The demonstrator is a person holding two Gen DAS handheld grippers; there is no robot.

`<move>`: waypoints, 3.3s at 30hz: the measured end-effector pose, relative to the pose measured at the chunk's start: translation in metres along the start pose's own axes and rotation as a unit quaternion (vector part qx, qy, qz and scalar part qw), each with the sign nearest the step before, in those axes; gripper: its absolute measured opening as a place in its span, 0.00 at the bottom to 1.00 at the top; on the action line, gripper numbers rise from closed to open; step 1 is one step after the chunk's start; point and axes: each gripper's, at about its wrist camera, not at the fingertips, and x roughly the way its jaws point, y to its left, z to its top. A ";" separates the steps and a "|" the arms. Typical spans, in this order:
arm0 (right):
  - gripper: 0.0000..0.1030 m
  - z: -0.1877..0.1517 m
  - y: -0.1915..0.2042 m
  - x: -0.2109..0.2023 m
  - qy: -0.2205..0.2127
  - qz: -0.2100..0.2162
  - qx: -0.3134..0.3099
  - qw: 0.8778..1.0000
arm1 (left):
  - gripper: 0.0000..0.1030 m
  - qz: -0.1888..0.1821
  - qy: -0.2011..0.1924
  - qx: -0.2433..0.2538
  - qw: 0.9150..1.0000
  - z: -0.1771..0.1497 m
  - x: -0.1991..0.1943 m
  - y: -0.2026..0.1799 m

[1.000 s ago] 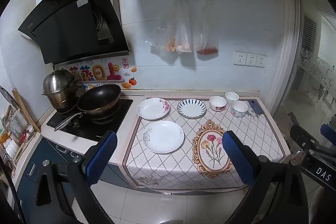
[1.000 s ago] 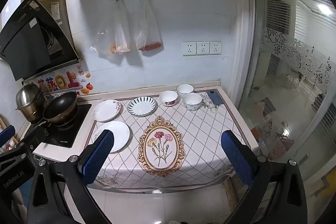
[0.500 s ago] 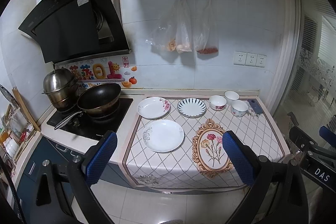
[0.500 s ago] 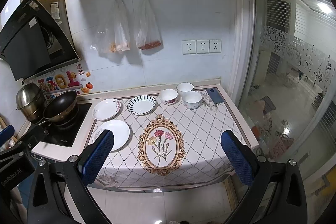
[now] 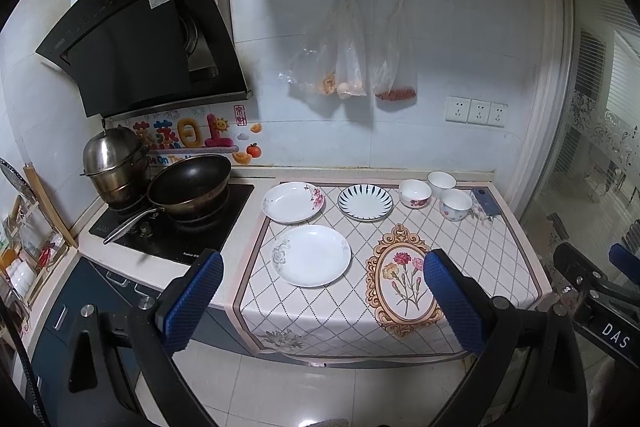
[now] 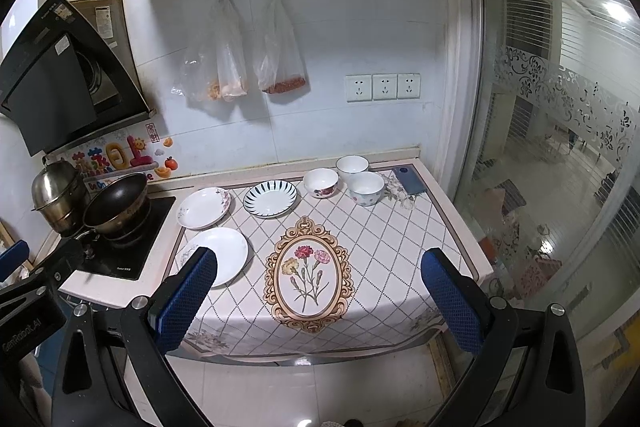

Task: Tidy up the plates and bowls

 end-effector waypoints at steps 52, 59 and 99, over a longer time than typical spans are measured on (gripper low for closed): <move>1.00 -0.005 0.010 0.009 0.004 0.010 0.009 1.000 | 1.00 0.011 0.003 -0.004 1.000 0.000 0.024 0.016; 1.00 0.001 0.041 0.088 0.027 0.054 -0.005 0.998 | 1.00 0.055 0.054 -0.030 0.997 -0.006 0.119 0.081; 0.13 -0.100 0.191 0.654 0.414 0.259 0.034 0.872 | 0.26 -0.016 0.394 -0.058 0.917 -0.080 0.527 0.110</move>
